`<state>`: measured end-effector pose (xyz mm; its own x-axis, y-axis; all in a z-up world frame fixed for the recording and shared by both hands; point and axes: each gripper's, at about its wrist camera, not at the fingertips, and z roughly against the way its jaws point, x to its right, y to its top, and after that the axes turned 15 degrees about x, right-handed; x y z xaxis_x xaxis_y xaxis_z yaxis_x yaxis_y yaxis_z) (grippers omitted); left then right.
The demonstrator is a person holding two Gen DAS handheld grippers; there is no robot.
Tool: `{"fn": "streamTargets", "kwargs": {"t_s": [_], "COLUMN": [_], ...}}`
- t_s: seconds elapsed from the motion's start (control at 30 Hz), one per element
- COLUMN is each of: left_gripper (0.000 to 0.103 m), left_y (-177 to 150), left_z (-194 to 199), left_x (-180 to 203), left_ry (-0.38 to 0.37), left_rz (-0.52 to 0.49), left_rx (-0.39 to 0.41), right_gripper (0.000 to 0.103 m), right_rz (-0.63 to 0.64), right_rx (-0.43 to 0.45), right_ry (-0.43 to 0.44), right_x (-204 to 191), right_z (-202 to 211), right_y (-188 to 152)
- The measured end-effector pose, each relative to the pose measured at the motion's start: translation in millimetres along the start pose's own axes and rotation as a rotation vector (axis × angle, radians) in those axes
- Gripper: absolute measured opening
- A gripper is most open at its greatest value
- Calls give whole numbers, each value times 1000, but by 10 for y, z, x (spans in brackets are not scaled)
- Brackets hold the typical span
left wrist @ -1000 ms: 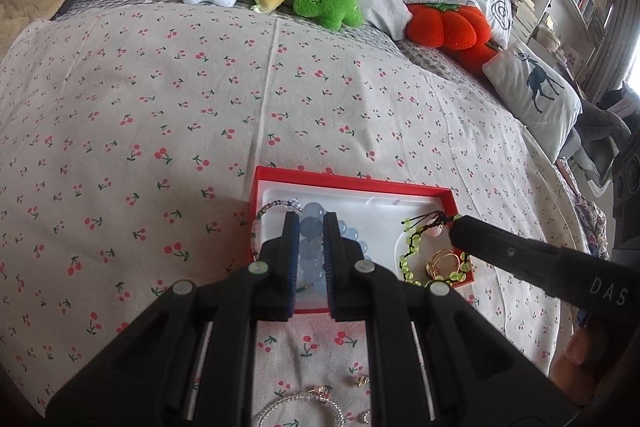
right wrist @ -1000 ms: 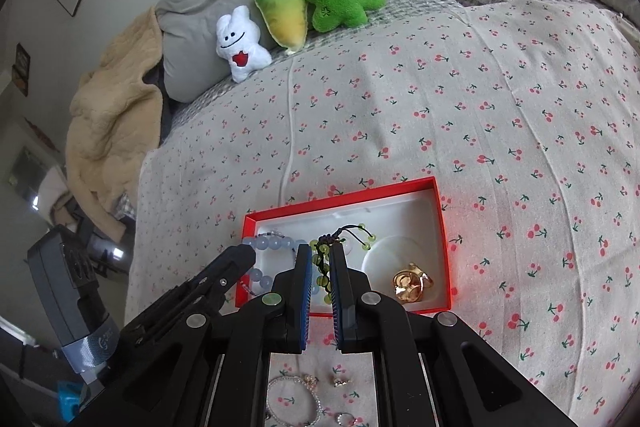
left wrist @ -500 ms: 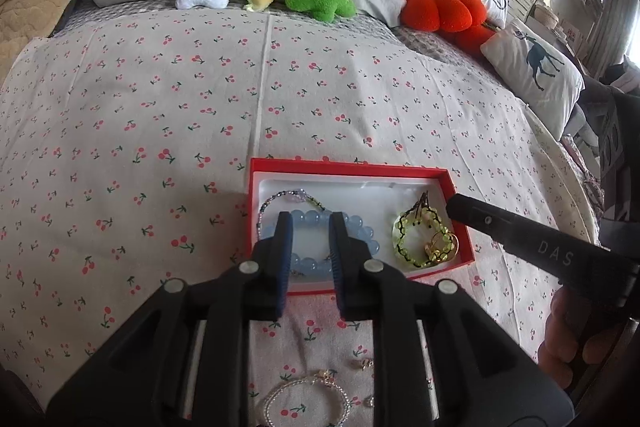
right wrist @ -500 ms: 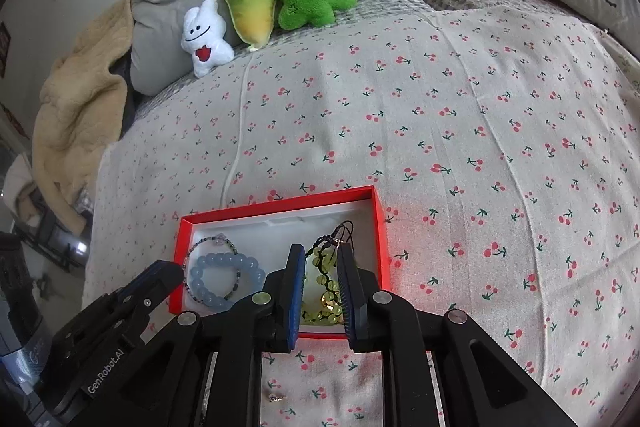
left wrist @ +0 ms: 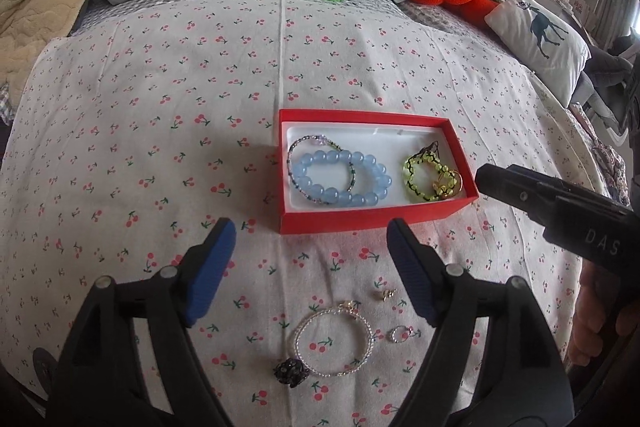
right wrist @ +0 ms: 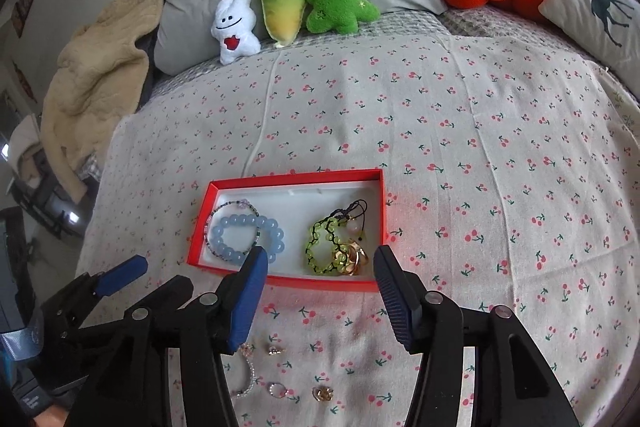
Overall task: Organize jewelry
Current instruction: 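Grasp the black hair clip with the left gripper while the right gripper moves to the crystal bracelet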
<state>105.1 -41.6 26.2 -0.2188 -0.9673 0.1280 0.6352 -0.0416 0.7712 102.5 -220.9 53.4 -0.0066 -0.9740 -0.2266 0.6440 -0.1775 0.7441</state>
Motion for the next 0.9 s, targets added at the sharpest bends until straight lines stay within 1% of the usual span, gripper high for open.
{"fn": "streamTargets", "kwargs": {"t_s": [0.1, 0.27, 0.33, 0.53, 0.73, 0.9], "left_gripper": [81, 82, 82, 82, 82, 82], "left_y": [-91, -262, -327, -509, -649, -753], "left_z": [22, 47, 62, 98, 128, 121], "left_x": [-51, -115, -134, -245, -382, -440], "left_ry": [2, 4, 3, -8, -25, -75], "left_rz": [4, -12, -27, -48, -33, -4], "left_rx": [-32, -85, -101, -149, -188, -238], "right_gripper": [57, 66, 67, 68, 68, 68], "right_rz": [23, 51, 61, 107, 151, 156], "right_rx": [-13, -38, -58, -133, -198, -236], "right_ry": [-4, -16, -18, -32, -59, -62], "right_x": [-17, 3, 13, 36, 58, 76], "right_z": [54, 123, 132, 119, 84, 71], "right_y": [-74, -202, -270, -517, -736, -840]}}
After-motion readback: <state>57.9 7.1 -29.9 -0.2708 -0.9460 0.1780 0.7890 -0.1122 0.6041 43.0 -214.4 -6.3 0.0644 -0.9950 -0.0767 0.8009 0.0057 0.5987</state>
